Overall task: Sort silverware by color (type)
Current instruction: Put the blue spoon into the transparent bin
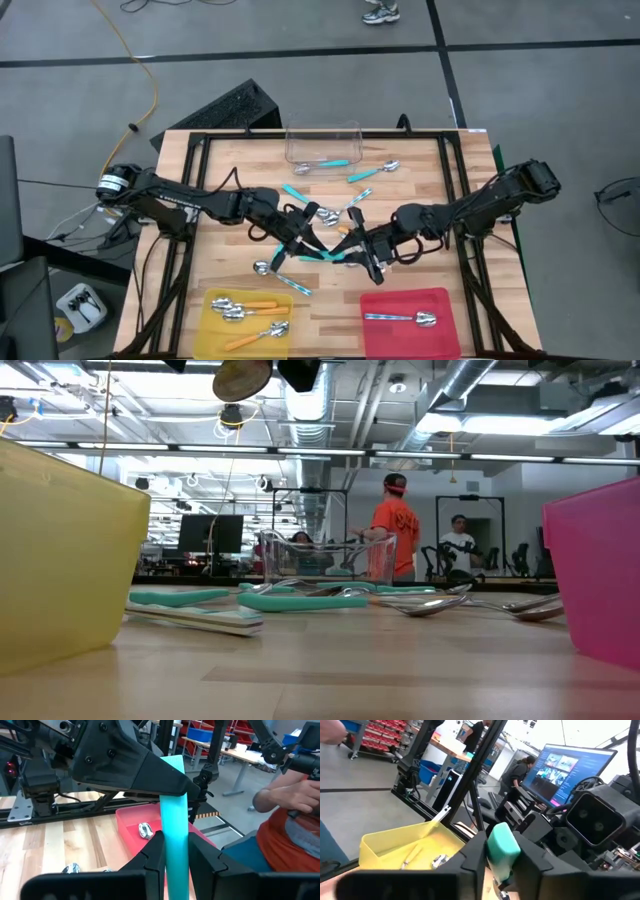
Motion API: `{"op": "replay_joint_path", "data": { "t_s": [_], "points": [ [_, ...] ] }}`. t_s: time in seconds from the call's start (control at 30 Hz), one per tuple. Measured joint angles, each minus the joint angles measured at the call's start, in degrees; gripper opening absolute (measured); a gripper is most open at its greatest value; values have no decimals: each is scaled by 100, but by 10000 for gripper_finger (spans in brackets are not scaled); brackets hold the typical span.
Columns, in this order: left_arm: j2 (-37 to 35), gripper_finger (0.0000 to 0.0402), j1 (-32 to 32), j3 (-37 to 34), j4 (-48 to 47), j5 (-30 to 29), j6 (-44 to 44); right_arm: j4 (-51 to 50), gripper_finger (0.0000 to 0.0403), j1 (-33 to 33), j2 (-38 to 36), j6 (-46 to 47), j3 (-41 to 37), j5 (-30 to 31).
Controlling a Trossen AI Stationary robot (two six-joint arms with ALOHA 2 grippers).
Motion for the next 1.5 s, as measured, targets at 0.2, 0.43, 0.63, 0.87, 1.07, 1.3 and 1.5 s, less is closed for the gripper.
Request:
{"op": "replay_joint_path", "data": {
  "t_s": [0.2, 0.43, 0.63, 0.87, 1.07, 1.3, 1.5],
  "points": [
    [0, 41, 0, 0, 11, 6, 7, -30, 80, -52, 0, -14, 0, -6],
    [0, 62, -22, -4, 19, -434, -47, -30, 80, -54, -12, 421, 0, 20],
    [-2, 139, 0, -2, -23, -690, 78, -127, 80, -7, 0, 650, 0, 355],
    [-14, 220, 0, 0, -203, -1187, -15, -293, 79, 9, 0, 884, 0, 628],
    [-325, 237, -4, 2, -834, -2098, 206, -453, 79, 110, 0, 1192, 0, 1410],
    [-1110, 237, 12, 9, -1509, -3346, 124, -917, 79, 191, 4, 1755, -2, 1979],
    [-1908, 238, 8, 7, -2148, -4370, -369, -1051, 79, 181, 2, 2187, -2, 2800]
  ]
}}
